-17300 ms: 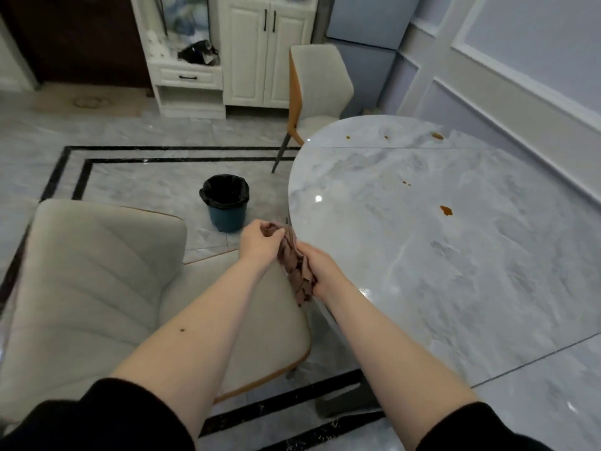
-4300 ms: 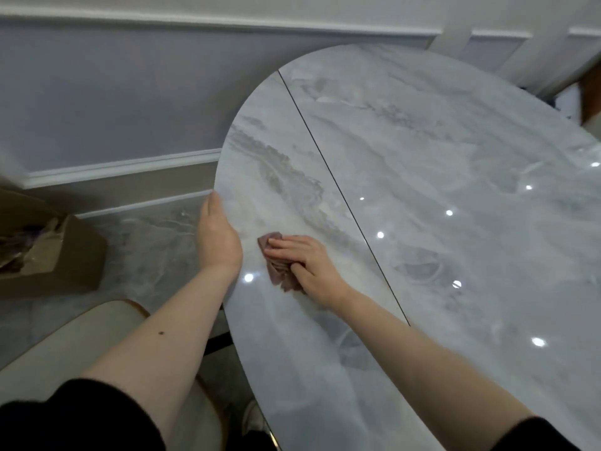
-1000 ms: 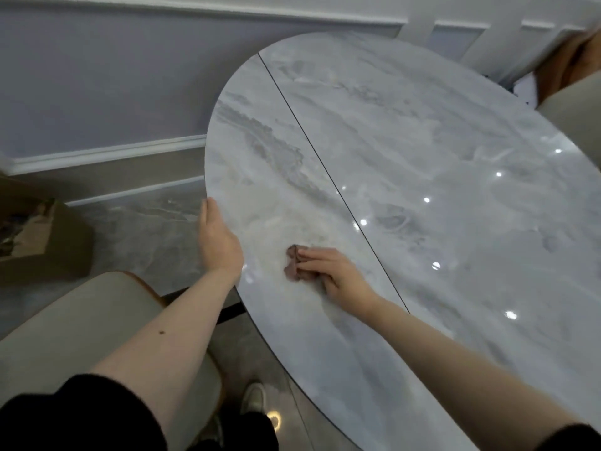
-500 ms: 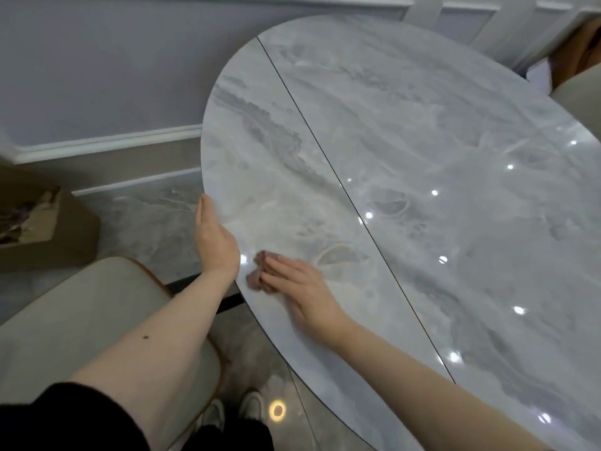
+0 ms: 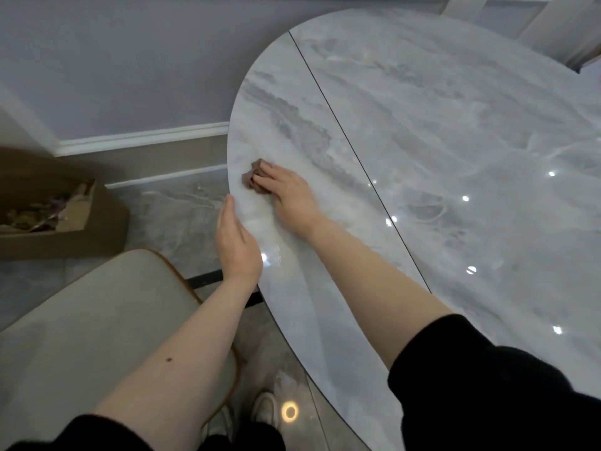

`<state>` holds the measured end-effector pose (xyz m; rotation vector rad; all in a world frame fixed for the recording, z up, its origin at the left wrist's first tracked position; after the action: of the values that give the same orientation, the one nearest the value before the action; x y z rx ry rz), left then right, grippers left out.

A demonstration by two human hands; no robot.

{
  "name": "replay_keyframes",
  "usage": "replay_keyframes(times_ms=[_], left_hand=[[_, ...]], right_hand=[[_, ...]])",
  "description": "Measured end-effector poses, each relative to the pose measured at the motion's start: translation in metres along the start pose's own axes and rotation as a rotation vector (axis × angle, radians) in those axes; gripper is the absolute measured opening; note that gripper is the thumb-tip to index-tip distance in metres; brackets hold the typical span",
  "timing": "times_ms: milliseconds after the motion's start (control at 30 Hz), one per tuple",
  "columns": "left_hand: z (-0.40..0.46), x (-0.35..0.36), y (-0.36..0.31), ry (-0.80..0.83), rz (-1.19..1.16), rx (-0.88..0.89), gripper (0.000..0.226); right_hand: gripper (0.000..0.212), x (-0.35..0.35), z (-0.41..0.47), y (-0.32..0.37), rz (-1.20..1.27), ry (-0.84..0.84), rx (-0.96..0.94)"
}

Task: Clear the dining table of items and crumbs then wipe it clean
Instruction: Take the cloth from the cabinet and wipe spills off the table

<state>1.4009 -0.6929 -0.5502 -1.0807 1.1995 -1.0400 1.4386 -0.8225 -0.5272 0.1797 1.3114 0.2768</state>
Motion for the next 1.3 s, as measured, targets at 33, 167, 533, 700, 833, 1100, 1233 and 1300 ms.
replay_keyframes(times_ms=[33, 167, 533, 700, 833, 1100, 1233, 1300], left_hand=[[0.000, 0.000, 0.000, 0.001, 0.001, 0.001, 0.043], [0.000, -0.002, -0.002, 0.043, 0.017, -0.021, 0.044], [-0.013, -0.005, 0.005, 0.144, 0.070, -0.047, 0.045], [-0.014, -0.007, 0.013, 0.188, 0.065, -0.051, 0.044], [-0.015, -0.009, 0.014, 0.211, 0.042, -0.001, 0.045], [-0.015, -0.013, 0.013, 0.225, -0.001, -0.022, 0.043], [-0.008, -0.013, 0.012, 0.208, -0.084, -0.033, 0.043], [-0.001, -0.013, 0.017, 0.203, -0.088, -0.016, 0.042]], right_hand=[[0.048, 0.001, -0.008, 0.002, -0.001, 0.012, -0.054], [0.037, -0.017, -0.067, 0.021, 0.076, -0.001, -0.169], [0.034, -0.075, -0.211, 0.025, 0.381, 0.072, 0.161], [0.048, -0.108, -0.206, -0.053, 0.278, -0.088, 0.597], [0.040, -0.095, -0.183, -0.054, 0.024, -0.170, 0.554], [0.040, -0.035, -0.198, 0.059, 0.047, -0.044, 0.086], [0.050, -0.039, -0.138, 0.002, -0.016, -0.049, 0.270], [0.054, -0.029, -0.094, -0.012, -0.035, -0.006, 0.299]])
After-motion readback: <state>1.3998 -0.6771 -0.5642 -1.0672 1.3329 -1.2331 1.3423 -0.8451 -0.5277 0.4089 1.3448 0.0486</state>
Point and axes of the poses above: each hand's wrist, its own z-axis towards the middle knuckle, its own x-axis out of the palm, y = z × x, the point moved 6 cm from there along z, towards the middle knuckle, and after that the axes turned 11 degrees about -z, right-handed, at the moved point
